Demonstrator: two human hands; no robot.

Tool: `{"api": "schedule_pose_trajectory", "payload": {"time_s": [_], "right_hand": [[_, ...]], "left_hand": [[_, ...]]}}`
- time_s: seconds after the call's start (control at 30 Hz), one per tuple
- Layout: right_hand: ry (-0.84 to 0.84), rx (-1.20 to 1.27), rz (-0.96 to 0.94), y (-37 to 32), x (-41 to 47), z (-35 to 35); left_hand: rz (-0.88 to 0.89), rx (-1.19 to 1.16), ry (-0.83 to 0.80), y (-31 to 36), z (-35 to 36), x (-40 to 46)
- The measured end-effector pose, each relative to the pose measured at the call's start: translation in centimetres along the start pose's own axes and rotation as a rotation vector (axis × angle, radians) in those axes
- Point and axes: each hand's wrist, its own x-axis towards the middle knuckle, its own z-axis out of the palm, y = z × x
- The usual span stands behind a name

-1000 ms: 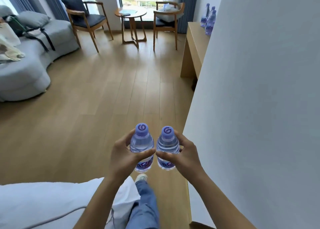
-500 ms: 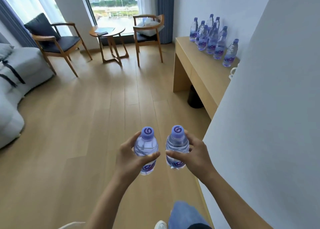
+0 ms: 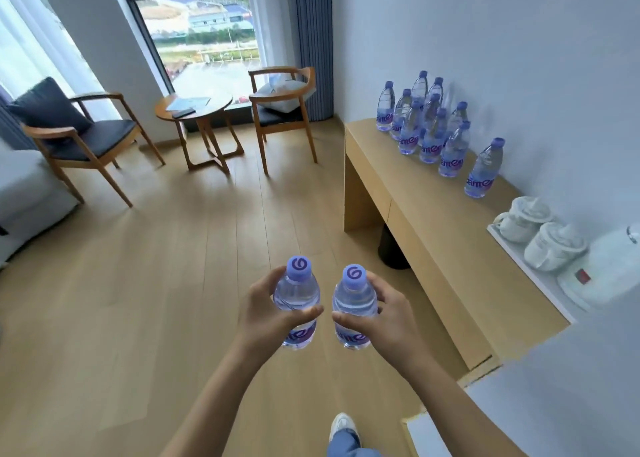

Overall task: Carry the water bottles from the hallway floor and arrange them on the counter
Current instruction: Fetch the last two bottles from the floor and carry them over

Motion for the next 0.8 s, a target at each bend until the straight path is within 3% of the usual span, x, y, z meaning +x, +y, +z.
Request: {"api": "schedule_pose_trajectory", "payload": {"time_s": [0.27,0.47,0.8], "right_hand": [[0.058,-0.020,-0.008,-1.5,13.8,-1.9],[0.153,-0.078,0.029,-1.4,23.6,-3.3],[0.554,-0.053,0.140,-1.2,38.1,-5.6]], "left_hand": [[0.014,-0.017,-0.035,0.3,2.0,16.0],[0.090,-0.024,-0.164,-0.6,4.9,28.5],[0.198,0.036,-0.474,0.0,11.1,49.4]]}}
